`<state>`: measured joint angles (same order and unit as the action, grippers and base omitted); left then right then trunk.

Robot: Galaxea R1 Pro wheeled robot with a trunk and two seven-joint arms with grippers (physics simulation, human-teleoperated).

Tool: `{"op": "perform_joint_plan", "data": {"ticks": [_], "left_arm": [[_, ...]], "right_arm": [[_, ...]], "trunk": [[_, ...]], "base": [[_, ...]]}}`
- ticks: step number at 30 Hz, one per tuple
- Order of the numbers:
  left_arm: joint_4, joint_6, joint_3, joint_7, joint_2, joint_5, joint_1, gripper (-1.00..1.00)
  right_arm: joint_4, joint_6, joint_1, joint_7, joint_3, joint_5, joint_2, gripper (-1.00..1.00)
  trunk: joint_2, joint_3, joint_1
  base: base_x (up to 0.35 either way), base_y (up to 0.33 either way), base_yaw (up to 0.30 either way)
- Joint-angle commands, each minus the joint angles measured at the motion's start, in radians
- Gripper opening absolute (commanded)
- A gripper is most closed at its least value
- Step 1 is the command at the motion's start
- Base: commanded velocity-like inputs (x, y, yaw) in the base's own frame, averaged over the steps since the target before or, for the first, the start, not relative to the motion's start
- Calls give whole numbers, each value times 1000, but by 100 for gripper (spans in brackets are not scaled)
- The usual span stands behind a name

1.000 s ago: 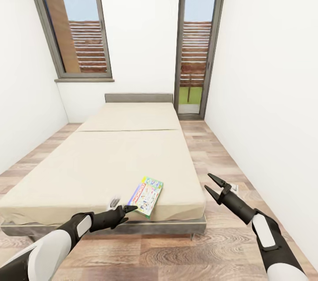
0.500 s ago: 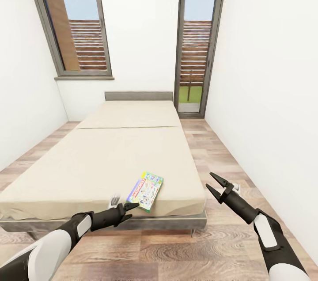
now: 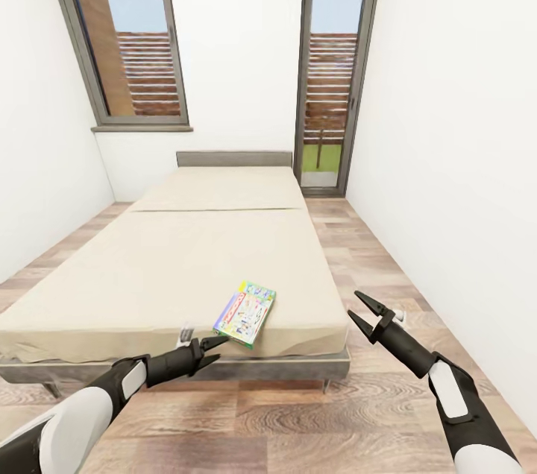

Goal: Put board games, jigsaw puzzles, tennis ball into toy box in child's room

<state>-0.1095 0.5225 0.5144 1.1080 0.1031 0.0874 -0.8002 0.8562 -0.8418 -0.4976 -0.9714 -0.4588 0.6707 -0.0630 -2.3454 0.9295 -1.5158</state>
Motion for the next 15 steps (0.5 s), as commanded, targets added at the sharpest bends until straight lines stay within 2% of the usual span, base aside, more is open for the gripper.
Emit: {"op": "perform_joint_plan", "data": {"ticks": [1,10,15], "left_arm": [[-1,8,9,23,4,9,-1,100],[-2,8,10,59,13,8,-1,100],[-2,7,9,60,13,8,-1,100]], "right_arm": [[0,-5,-1,-2,-1,1,0,100],[0,-5,0,-1,-1,1,0,100],[-1,-4,0,-1,-1,1,0,100]], "trunk": [[-8,4,-4],[-71,32,-38],[-71,32,-38]], "base": [[0,0,0],[0,0,0],[0,0,0]]}}
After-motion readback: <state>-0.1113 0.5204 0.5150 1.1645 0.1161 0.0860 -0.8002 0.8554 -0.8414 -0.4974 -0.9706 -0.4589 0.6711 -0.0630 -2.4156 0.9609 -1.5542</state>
